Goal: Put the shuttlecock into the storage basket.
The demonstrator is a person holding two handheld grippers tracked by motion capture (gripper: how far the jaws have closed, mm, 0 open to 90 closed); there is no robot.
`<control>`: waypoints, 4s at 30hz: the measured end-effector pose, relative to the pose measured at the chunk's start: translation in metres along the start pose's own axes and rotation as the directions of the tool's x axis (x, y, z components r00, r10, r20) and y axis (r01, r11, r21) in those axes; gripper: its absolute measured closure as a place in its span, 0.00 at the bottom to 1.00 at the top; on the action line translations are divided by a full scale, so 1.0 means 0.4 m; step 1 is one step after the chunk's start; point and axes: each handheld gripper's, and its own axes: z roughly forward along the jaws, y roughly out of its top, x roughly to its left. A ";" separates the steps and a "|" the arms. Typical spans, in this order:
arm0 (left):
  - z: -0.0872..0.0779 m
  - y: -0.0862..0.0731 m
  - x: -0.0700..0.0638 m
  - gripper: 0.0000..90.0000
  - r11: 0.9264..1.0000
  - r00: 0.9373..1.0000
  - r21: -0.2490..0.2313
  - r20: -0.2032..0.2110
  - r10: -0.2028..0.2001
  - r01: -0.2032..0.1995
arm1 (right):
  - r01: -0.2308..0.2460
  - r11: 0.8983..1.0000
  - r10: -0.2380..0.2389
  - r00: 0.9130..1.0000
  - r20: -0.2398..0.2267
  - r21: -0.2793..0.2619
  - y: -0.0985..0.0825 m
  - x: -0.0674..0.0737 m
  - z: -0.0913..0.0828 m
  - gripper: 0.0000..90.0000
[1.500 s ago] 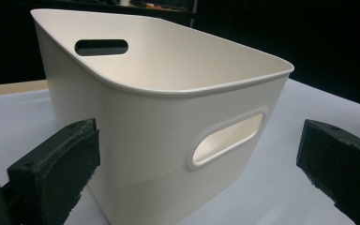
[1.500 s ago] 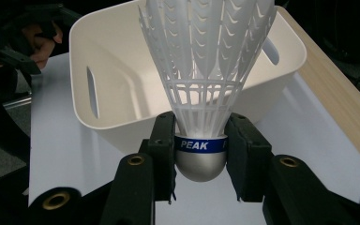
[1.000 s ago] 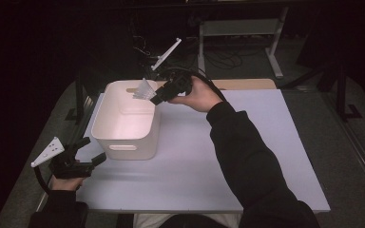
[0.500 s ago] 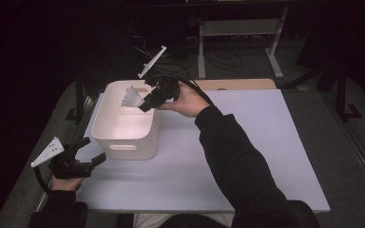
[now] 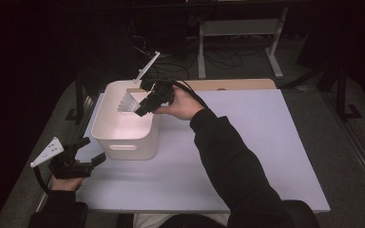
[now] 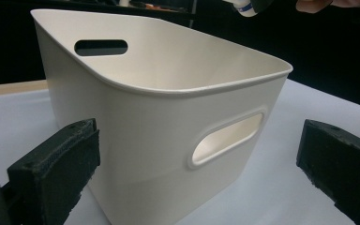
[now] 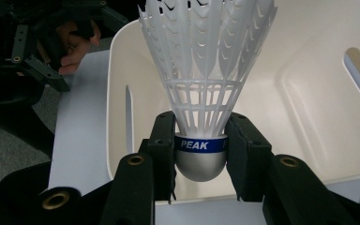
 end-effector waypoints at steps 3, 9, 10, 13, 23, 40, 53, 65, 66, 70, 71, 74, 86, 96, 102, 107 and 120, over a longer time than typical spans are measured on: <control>-0.001 0.000 0.000 0.00 1.000 1.000 0.000 0.001 -0.003 0.003 | -0.003 1.000 0.003 1.000 -0.014 0.001 -0.002 0.001 0.023 0.71; -0.001 0.000 0.000 0.00 1.000 1.000 -0.001 0.002 -0.003 0.003 | -0.015 1.000 0.016 0.999 -0.032 0.014 -0.012 -0.002 0.056 0.71; -0.001 0.000 0.000 0.00 1.000 1.000 -0.001 0.003 -0.003 0.003 | -0.014 1.000 0.015 0.999 -0.035 0.013 -0.013 -0.004 0.061 0.71; -0.001 0.000 0.000 0.00 1.000 1.000 -0.001 0.002 -0.004 0.004 | -0.019 1.000 0.020 0.999 -0.040 0.014 -0.017 -0.007 0.071 0.71; -0.002 0.000 0.001 0.00 1.000 1.000 -0.003 -0.001 -0.002 0.002 | -0.024 0.999 0.025 0.999 -0.047 0.031 -0.024 -0.012 0.095 0.71; -0.001 0.000 0.000 0.00 1.000 1.000 -0.003 -0.001 -0.002 0.002 | -0.061 0.998 0.061 0.997 -0.038 0.006 -0.031 -0.019 0.076 0.41; -0.001 -0.001 0.000 0.00 1.000 1.000 -0.003 0.001 -0.004 0.004 | -0.078 0.996 0.077 0.997 -0.003 -0.035 -0.042 -0.018 0.028 0.06; -0.001 -0.001 0.001 0.00 1.000 1.000 -0.001 0.000 -0.004 0.004 | -0.079 0.991 0.084 0.995 0.047 -0.104 -0.066 -0.014 -0.033 0.00; -0.001 -0.001 0.001 0.00 1.000 1.000 -0.001 0.000 -0.004 0.004 | -0.079 0.991 0.085 0.995 0.052 -0.107 -0.070 -0.015 -0.038 0.00; -0.001 -0.001 0.001 0.00 1.000 1.000 -0.001 -0.001 -0.007 0.007 | -0.088 0.989 0.096 0.993 0.069 -0.118 -0.087 -0.016 -0.056 0.00; -0.001 -0.001 0.001 0.00 1.000 1.000 -0.001 -0.002 -0.009 0.009 | -0.092 0.989 0.101 0.992 0.078 -0.120 -0.093 -0.017 -0.062 0.00; -0.001 -0.001 0.002 0.00 1.000 1.000 -0.003 -0.004 -0.010 0.010 | -0.099 0.986 0.111 0.989 0.094 -0.132 -0.109 -0.019 -0.078 0.00; 0.001 -0.002 0.001 0.00 1.000 1.000 0.003 -0.009 -0.011 0.011 | -0.121 0.975 0.146 0.980 0.133 -0.185 -0.187 -0.019 -0.142 0.00; 0.003 -0.002 0.001 0.00 1.000 1.000 0.005 -0.012 -0.012 0.012 | -0.129 0.965 0.164 0.976 0.142 -0.230 -0.238 -0.015 -0.177 0.00; 0.004 -0.002 0.003 0.00 1.000 1.000 0.006 -0.014 -0.013 0.014 | -0.144 0.961 0.184 0.971 0.154 -0.236 -0.281 -0.019 -0.188 0.00; 0.004 -0.002 0.004 0.00 1.000 1.000 0.008 -0.017 -0.016 0.016 | -0.158 0.954 0.202 0.967 0.158 -0.254 -0.313 -0.019 -0.197 0.00; 0.005 -0.002 0.004 0.00 1.000 1.000 0.009 -0.022 -0.015 0.015 | -0.179 0.940 0.237 0.955 0.178 -0.292 -0.402 -0.018 -0.207 0.00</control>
